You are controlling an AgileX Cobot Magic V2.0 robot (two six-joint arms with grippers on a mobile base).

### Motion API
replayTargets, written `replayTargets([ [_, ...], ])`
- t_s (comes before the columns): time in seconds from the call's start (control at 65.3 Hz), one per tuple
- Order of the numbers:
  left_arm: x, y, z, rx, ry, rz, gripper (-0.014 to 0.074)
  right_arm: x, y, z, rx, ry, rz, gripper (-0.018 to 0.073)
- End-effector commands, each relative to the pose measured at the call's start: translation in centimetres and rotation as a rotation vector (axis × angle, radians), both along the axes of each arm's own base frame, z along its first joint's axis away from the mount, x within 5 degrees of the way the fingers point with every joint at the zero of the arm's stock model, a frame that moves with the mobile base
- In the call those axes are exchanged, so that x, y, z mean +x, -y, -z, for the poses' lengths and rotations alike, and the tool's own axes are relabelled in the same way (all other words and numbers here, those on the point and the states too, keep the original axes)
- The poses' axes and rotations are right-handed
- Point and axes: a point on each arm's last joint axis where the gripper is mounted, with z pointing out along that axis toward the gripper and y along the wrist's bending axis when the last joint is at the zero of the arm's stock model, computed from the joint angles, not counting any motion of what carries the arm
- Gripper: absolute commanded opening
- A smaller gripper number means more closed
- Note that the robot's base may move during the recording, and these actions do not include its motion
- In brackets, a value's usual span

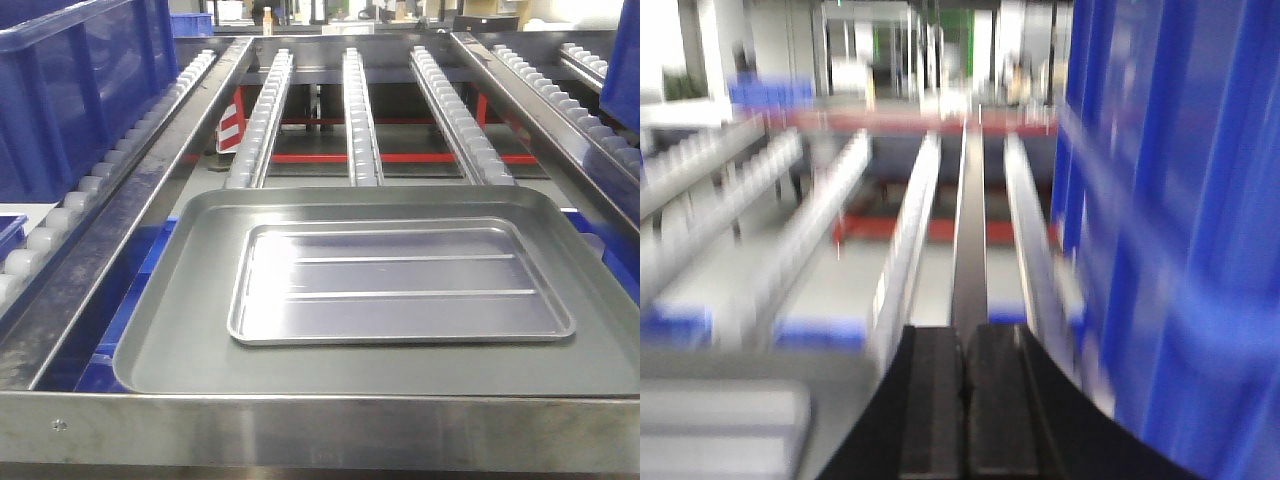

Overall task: Grab silver tray and place in blue box
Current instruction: 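Raise both arms and move both grippers above the small silver tray, then lower both grippers onto opposite short edges of the small silver tray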

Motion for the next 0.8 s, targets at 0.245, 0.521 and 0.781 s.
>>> replayTargets([
  [0.245,1.1,0.1,-13.7,0.096,-0.022,-0.017,0.0011,1.4,0.0,-11.8,-0.004,0.043,-0.004,0.0108],
  [0.521,6.6,2.2,-12.8,-0.004,-0.306,0.148,0.0334,6.8,-0.4,-12.6,0.003,-0.256,-0.054,0.0466],
  [0.781,11.5,8.7,-10.1,-0.056,-0.594,0.452,0.0347,11.8,-4.5,-10.1,-0.033,-0.517,-0.295,0.048],
])
